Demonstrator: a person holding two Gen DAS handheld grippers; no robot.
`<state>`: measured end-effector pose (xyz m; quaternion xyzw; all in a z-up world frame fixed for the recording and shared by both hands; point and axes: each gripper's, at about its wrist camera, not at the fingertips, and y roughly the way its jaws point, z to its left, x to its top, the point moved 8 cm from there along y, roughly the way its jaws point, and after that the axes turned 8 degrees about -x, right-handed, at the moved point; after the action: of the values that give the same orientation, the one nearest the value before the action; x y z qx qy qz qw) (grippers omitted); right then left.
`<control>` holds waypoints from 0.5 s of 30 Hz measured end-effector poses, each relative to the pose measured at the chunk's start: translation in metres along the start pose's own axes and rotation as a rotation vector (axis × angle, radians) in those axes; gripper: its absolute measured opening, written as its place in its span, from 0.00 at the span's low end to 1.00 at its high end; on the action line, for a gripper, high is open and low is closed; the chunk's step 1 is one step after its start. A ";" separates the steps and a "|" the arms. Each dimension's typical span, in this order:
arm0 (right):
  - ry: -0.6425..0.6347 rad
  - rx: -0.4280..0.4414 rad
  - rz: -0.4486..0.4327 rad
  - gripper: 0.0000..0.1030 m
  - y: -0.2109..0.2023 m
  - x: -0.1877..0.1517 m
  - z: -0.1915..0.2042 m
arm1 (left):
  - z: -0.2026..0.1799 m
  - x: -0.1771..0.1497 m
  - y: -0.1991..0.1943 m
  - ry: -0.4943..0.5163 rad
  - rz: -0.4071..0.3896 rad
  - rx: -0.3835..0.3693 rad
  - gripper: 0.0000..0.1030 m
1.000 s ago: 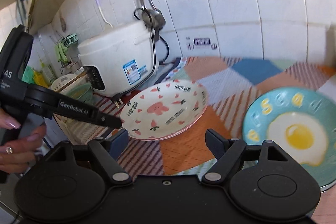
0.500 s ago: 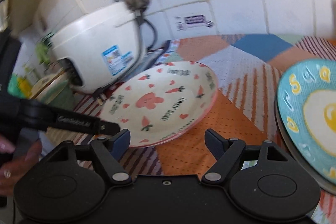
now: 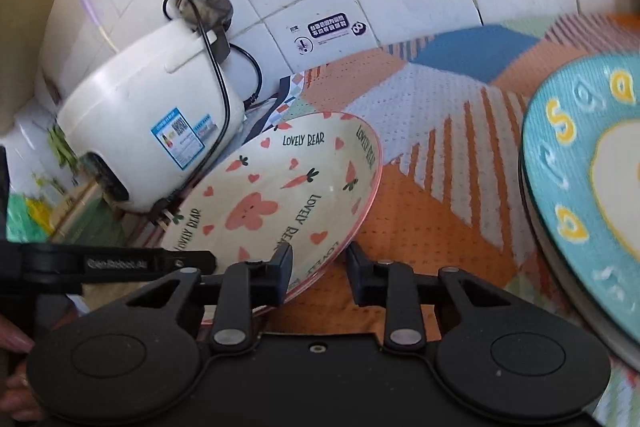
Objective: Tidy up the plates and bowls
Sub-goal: 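Lift the pink bunny plate with both grippers toward the plate stack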
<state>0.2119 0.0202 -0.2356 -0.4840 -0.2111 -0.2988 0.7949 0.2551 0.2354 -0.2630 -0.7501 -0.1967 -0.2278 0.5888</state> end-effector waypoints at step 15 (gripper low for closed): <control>0.125 -0.065 0.092 0.27 0.009 0.013 -0.008 | 0.011 0.009 0.005 -0.025 -0.044 -0.033 0.37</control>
<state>0.2279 0.0128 -0.2364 -0.4992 -0.1285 -0.2983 0.8033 0.2666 0.2454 -0.2640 -0.7580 -0.2169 -0.2344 0.5688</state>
